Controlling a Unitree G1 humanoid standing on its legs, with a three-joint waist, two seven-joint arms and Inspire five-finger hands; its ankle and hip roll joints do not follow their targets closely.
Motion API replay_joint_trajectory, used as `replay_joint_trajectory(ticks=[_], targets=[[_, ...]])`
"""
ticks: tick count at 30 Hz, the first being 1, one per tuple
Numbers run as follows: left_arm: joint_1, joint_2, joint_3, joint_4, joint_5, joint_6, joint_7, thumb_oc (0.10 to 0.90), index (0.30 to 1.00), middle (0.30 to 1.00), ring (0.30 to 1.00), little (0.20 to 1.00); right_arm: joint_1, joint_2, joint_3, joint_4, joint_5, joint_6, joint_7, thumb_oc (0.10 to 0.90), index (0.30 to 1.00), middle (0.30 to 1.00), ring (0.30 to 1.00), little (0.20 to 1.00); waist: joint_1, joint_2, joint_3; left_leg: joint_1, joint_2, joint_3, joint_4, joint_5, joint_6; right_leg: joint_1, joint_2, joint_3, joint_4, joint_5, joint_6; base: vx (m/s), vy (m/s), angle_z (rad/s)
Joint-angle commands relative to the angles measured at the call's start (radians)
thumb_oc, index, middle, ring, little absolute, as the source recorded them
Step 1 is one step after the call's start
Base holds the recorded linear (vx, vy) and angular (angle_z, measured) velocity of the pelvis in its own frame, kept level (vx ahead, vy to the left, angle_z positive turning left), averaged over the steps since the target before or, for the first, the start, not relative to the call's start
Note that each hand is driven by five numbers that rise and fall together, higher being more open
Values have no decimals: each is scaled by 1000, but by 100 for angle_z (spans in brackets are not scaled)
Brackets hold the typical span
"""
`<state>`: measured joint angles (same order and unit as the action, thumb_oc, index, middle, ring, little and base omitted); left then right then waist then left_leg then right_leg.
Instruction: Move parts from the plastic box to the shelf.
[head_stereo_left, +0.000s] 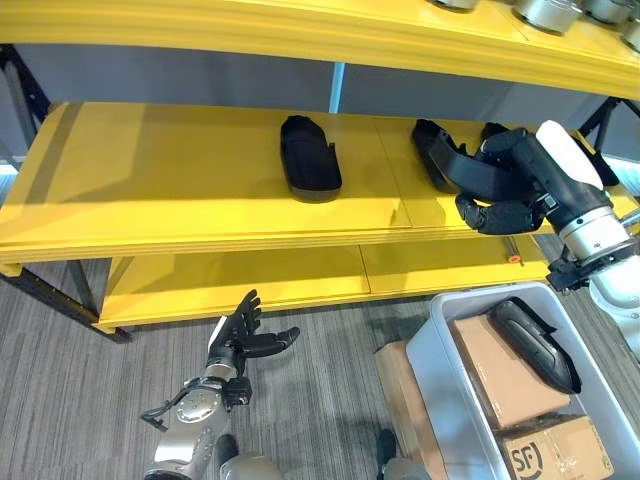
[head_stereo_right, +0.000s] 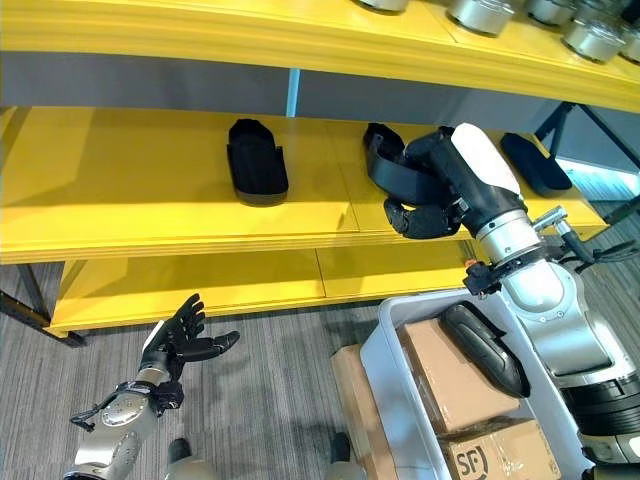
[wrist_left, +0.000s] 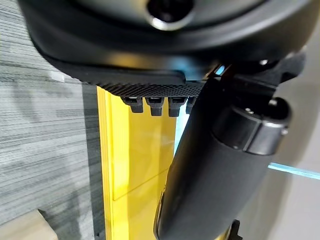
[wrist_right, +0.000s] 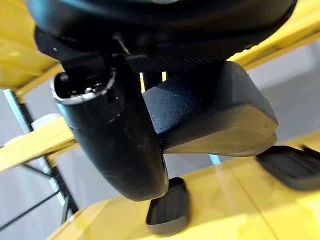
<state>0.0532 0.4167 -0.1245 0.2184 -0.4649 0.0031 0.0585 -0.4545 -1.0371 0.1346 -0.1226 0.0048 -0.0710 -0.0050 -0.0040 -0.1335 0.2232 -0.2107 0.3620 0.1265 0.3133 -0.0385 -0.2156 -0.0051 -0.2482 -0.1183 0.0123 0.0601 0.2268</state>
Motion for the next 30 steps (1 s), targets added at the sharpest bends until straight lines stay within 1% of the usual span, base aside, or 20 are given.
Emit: replay_joint_trajectory(ticks=[1,2,3,4,5,7,8,9,10,11,13,14,15,17,18,19,20,24,25,30], targets=[[-66,76,0,-84,2,-103,3,900,1000,1000,1000,1000,-147,-21,-85,-52,35,-59,-80,400,300,300,300,300,52,-41,-50,-51,11,-95,113,-114,38,48,-150,-22,86,-12,35,18,149,16],[-71,84,-3,-88,3,-104,6,900,1000,1000,1000,1000,-147,-20,-86,-54,33,-57,-81,400,300,300,300,300,57,-39,-44,-73,-6,-102,145,-132,48,47,-163,-24,99,15,35,10,103,17],[-71,84,-3,-88,3,-104,6,900,1000,1000,1000,1000,-147,-20,-86,-54,33,-57,-81,400,300,300,300,300,57,-39,-44,-73,-6,-102,145,-132,48,47,-163,-24,99,15,35,23,218,36],[-82,102,-4,-89,11,-103,11,900,1000,1000,1000,1000,-149,-15,-86,-53,21,-51,-81,400,300,300,300,300,59,-32,-43,-111,-45,-117,191,-166,76,36,-196,-20,120,90,35,38,256,41],[-88,106,-11,-90,15,-102,12,900,1000,1000,1000,1000,-148,-11,-87,-52,17,-49,-82,400,300,300,300,300,56,-28,-42,-124,-69,-121,202,-178,92,26,-212,-16,133,132,29,56,358,35],[-103,117,-23,-88,18,-102,17,900,1000,1000,1000,1000,-160,-4,-73,-46,14,-47,-84,400,300,300,300,300,53,-16,-32,-131,-95,-120,214,-193,117,-10,-222,-3,179,195,9,42,301,28],[-112,123,-28,-88,20,-102,19,900,1000,1000,1000,1000,-181,5,-54,-39,10,-43,-88,400,300,300,300,300,57,-7,-26,-127,-103,-109,214,-198,135,-41,-232,-15,212,221,-2,8,210,34],[-113,122,-27,-87,20,-102,19,900,1000,1000,1000,1000,-185,5,-52,-38,10,-44,-89,400,300,300,300,300,56,-10,-28,-129,-107,-107,210,-193,137,-45,-235,-14,211,225,-2,37,375,3],[-118,122,-24,-88,16,-102,25,900,1000,1000,1000,1000,-216,9,-17,-28,6,-44,-88,400,300,300,300,300,60,-1,-18,-86,-127,-70,177,-193,161,-89,-244,-85,271,199,-28,72,417,-21],[-116,115,-20,-92,14,-102,26,900,1000,1000,1000,1000,-230,17,0,-24,8,-45,-82,400,300,300,300,300,58,-1,-9,-42,-141,-36,133,-194,171,-126,-215,-126,315,156,-39,124,504,-53],[-111,101,-20,-98,6,-99,19,900,1000,1000,1000,1000,-240,4,3,-21,21,-47,-73,400,300,300,300,300,28,-9,-1,14,-162,-4,47,-175,177,-194,-130,-119,312,78,-52,139,294,-75],[-109,95,-22,-96,3,-98,17,900,1000,1000,1000,1000,-260,-5,12,-22,28,-49,-70,400,300,300,300,300,23,-14,8,45,-179,14,16,-169,183,-236,-94,-147,305,49,-62,135,231,-54],[-106,91,-26,-99,2,-97,15,900,1000,1000,1000,1000,-284,-14,21,-20,31,-51,-72,400,300,300,300,300,18,-14,18,67,-192,24,0,-170,187,-266,-77,-156,303,36,-62,99,178,-27],[-108,82,-24,-101,0,-99,15,900,1000,1000,1000,1000,-327,-24,45,-20,25,-52,-77,400,300,300,300,300,17,-17,32,98,-202,42,-4,-181,184,-275,-73,-196,257,18,-68,85,69,-19],[-106,72,-26,-98,1,-99,12,900,1000,1000,1000,1000,-344,-27,57,-16,19,-53,-78,400,300,300,300,300,16,-17,40,108,-202,45,3,-190,179,-279,-77,-199,234,20,-66,102,-21,1],[-105,62,-23,-94,-3,-99,13,900,1000,1000,1000,1000,-335,-31,52,-19,12,-56,-80,400,300,300,300,300,15,-21,38,108,-204,40,13,-195,171,-253,-72,-180,197,4,-69,110,-57,24],[-100,54,-25,-94,0,-100,7,900,1000,1000,1000,1000,-312,-22,40,-19,4,-51,-76,400,300,300,300,300,21,-23,32,109,-206,39,27,-198,166,-224,-72,-183,176,-6,-72,118,-70,19],[-85,37,-29,-105,-4,-99,-2,900,1000,1000,1000,1000,-267,-8,10,-19,5,-49,-69,400,300,300,300,300,13,-20,17,110,-195,45,45,-205,159,-193,-50,-159,166,-2,-75,74,-54,18],[-80,31,-28,-107,-8,-98,-3,900,1000,1000,1000,1000,-254,2,-2,-24,8,-49,-69,400,300,300,300,300,10,-14,5,112,-190,50,51,-209,156,-184,-60,-178,162,0,-70,100,-65,31],[-73,26,-23,-104,-7,-93,-1,900,1000,1000,1000,1000,-229,13,-25,-31,0,-47,-68,400,300,300,300,300,-4,-10,-13,119,-188,52,37,-205,153,-181,-70,-166,165,7,-63,50,-21,-3]])
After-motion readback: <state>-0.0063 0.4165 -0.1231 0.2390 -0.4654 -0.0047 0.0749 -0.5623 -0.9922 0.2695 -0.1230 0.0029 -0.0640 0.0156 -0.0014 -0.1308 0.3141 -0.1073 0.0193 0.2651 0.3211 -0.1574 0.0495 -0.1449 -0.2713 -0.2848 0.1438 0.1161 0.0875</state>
